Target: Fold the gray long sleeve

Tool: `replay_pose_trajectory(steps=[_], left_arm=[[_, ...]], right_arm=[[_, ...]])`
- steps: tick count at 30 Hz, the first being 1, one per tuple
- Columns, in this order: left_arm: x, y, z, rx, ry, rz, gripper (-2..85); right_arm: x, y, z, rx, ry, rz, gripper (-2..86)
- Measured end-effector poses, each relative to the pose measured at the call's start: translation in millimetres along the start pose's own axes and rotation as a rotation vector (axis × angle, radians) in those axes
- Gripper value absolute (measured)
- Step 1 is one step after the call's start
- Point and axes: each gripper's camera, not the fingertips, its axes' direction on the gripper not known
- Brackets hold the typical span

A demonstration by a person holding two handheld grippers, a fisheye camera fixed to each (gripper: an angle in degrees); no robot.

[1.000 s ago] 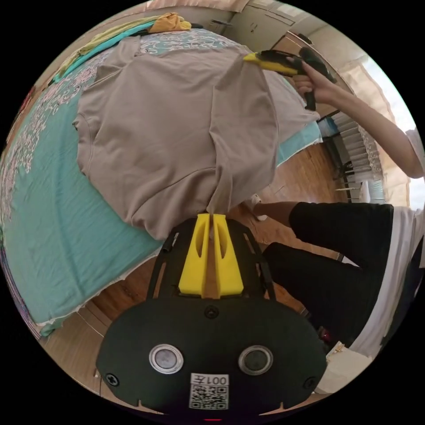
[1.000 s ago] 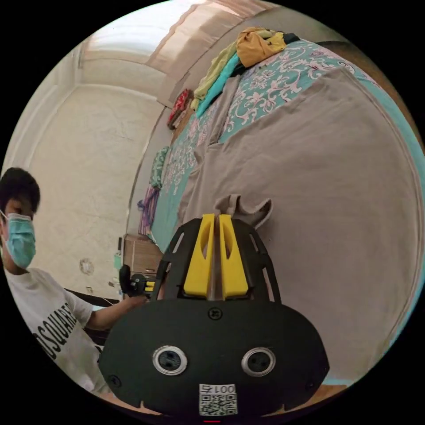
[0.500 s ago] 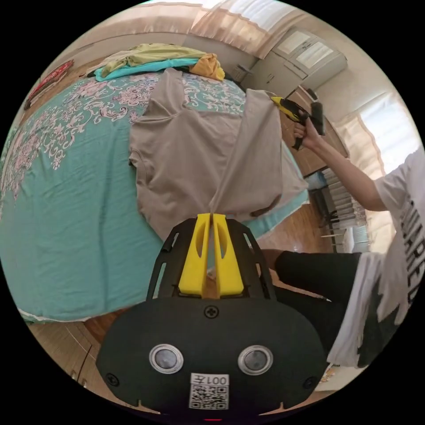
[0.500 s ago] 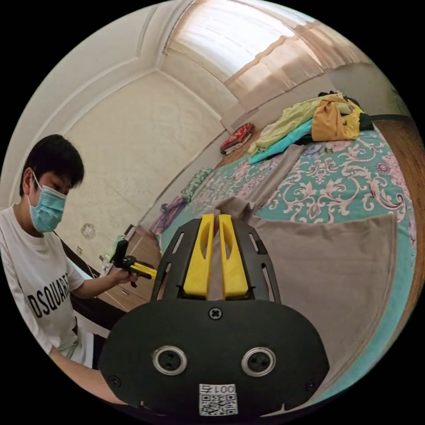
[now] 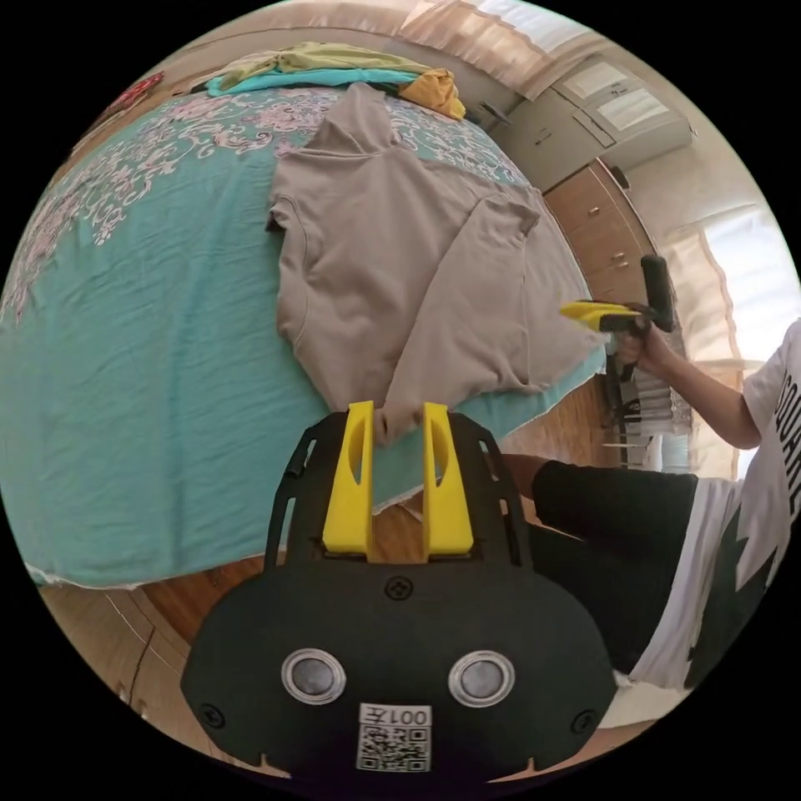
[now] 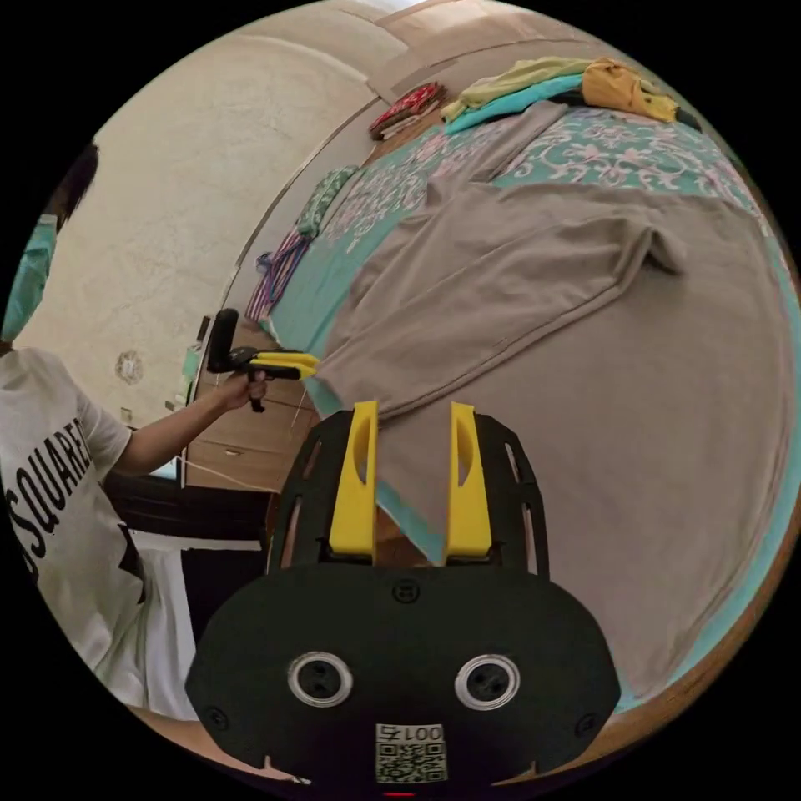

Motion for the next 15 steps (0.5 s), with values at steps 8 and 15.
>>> replay_pose_trajectory(steps=[8,15], left_arm=[[-9.4,-17.1,21.6,-0.173,0.046,0.143,-0.7],[-38.6,-0.8,25.5,-0.152,0.121,0.096,-0.9]], right_arm=[[-48.1,-18.9,82.2,-0.078,0.049,-0.024,6.4],[-52.3,-8.0,77.0,-0.107,0.05,-0.045,1.9]])
